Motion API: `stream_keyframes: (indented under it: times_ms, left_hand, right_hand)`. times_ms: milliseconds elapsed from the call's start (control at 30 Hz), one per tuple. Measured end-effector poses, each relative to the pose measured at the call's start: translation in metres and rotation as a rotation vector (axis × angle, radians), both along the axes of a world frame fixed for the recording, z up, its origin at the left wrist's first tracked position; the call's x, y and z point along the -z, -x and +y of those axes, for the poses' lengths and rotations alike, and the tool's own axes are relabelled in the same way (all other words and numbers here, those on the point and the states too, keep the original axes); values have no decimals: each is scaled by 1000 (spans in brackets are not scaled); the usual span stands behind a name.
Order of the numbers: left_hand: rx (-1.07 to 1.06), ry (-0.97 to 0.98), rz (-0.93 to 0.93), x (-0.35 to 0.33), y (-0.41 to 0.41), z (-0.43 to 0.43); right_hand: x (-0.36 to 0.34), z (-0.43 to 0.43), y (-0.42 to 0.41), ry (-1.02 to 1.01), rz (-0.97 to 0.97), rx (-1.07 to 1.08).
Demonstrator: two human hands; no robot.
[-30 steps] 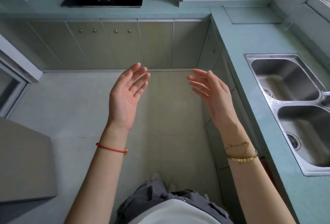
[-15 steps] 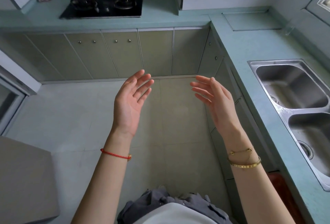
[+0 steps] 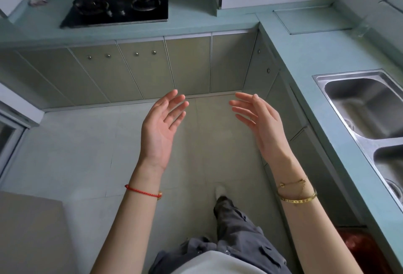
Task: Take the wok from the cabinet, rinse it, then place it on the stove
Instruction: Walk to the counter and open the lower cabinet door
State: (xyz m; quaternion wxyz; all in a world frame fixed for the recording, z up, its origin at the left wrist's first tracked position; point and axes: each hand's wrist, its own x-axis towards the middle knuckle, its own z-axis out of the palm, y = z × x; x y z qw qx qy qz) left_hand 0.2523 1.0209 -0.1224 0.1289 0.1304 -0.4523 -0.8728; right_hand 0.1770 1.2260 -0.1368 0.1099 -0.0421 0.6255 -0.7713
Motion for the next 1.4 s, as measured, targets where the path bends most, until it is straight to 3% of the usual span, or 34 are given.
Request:
stream_keyframes:
  times_ms: [533, 1400]
  left_hand:
    - [-118, 23, -2, 0, 227, -50]
    - [-32, 71, -345, 107, 543, -175]
  right_hand:
    - [-5, -66, 254, -31, 12, -127]
    - [81, -177, 550, -246, -212, -40]
